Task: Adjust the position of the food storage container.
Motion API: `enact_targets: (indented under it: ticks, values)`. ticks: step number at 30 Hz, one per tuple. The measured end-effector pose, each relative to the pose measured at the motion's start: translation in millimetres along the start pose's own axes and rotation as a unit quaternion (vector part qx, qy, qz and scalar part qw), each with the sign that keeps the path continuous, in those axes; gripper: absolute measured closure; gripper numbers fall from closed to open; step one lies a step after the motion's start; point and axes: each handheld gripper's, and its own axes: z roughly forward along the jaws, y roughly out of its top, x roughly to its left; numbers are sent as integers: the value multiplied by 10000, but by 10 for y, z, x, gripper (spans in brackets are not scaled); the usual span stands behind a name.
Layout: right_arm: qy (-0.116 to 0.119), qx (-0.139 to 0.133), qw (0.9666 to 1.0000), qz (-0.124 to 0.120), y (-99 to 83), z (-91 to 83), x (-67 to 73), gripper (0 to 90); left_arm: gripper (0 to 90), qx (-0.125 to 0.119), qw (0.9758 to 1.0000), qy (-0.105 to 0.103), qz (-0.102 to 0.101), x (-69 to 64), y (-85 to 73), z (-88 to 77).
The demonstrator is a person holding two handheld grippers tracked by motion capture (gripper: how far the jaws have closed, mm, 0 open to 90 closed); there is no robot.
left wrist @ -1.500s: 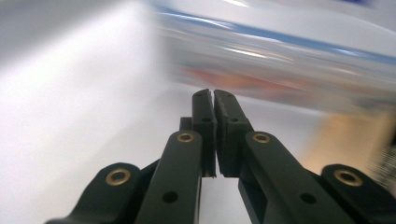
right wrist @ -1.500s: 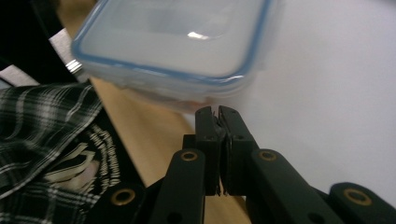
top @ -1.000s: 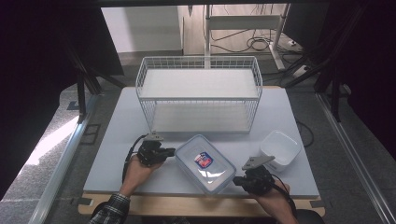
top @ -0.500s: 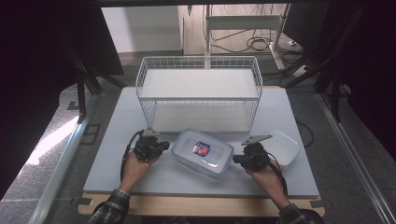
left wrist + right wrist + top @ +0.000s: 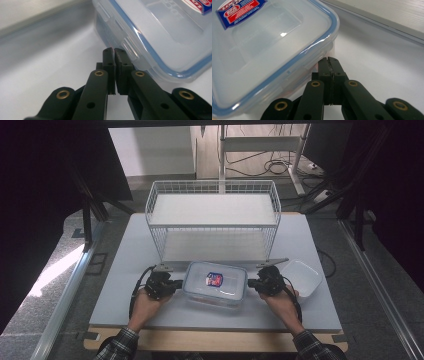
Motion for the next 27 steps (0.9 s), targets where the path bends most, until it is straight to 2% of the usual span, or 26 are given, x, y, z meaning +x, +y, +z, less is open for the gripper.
enact_targets:
  ticks: [7, 11, 13, 14, 15, 16, 17, 18, 19, 20, 21, 23, 24, 25, 26, 27]
  values:
    - [14, -10, 9999, -112, -21, -3, 26, 895, 881, 93, 9999, -68, 10, -138, -104, -98]
    - [70, -20, 9998, -165, -40, -9, 43, 895, 851, 94, 9999, -38, 45, -128, -114, -116]
    - [-19, -65, 9996, -288, -42, -76, 68, 882, 780, 1, 9999, 116, 77, -111, -108, -156]
    - [-19, -65, 9996, -288, -42, -76, 68, 882, 780, -39, 9998, 201, 86, -110, -108, -176]
    - [8, -195, 9994, -284, -57, -155, 61, 842, 712, -91, 9995, 275, 111, -104, -111, -210]
    - [8, -195, 9994, -284, -57, -155, 61, 842, 712, -152, 9994, 309, 101, -99, -117, -246]
    - [58, -373, 9989, -289, -87, -259, 44, 810, 630, -285, 9988, 393, 64, -94, -139, -307]
    - [58, -373, 9989, -289, -87, -259, 44, 810, 593, -285, 9988, 393, 64, -94, -139, -307]
    - [112, -496, 9981, -342, -124, -350, 39, 775, 548, -338, 9983, 455, 101, -96, -155, -331]
    - [112, -496, 9981, -342, -124, -350, 39, 775, 548, -366, 9980, 503, 148, -98, -168, -355]
    - [166, -553, 9977, -364, -142, -388, 40, 755, 503, -392, 9975, 553, 182, -103, -185, -380]
    - [190, -649, 9968, -416, -171, -456, 65, 694, 413, -489, 9969, 586, 211, -124, -214, -418]
    - [217, -731, 9960, -461, -185, -491, 100, 616, 345, -534, 9966, 587, 222, -134, -227, -439]
    - [217, -731, 9960, -461, -185, -491, 100, 616, 345, -571, 9964, 580, 218, -141, -237, -455]
    - [224, -768, 9956, -479, -191, -498, 114, 578, 318, -602, 9965, 541, 216, -147, -250, -476]
    - [263, -833, 9946, -556, -214, -509, 158, 493, 255, -637, 9968, 447, 197, -151, -269, -500]
